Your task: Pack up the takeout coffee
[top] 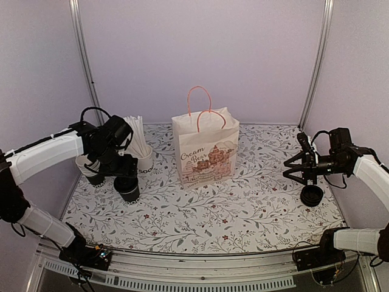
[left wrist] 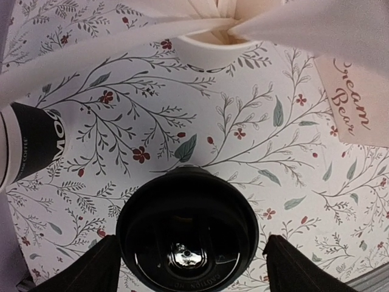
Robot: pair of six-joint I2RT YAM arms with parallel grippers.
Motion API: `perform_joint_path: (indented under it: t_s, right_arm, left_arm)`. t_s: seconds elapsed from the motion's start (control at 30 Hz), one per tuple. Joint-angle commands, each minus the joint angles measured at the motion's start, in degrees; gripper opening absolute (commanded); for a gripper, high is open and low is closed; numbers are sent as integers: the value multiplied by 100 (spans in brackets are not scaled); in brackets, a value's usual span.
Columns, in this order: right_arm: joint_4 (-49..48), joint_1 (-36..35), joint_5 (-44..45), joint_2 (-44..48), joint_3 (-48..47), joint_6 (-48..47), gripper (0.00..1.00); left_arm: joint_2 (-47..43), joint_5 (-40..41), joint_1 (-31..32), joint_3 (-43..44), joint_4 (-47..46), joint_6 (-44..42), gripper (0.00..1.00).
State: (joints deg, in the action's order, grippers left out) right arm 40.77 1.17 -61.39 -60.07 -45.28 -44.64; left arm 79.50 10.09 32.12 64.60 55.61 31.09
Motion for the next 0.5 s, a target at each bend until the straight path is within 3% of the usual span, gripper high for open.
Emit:
perform_joint_path:
  t_s: [0.0, 0.47]
  right_arm:
    - [81, -27, -5, 29, 38, -97, 56]
    - [89, -29, -5, 24, 45, -97, 56]
  left_arm:
    - [103, -4, 51, -118, 66, -52, 83]
    - [56, -100, 281, 47, 355, 128, 67]
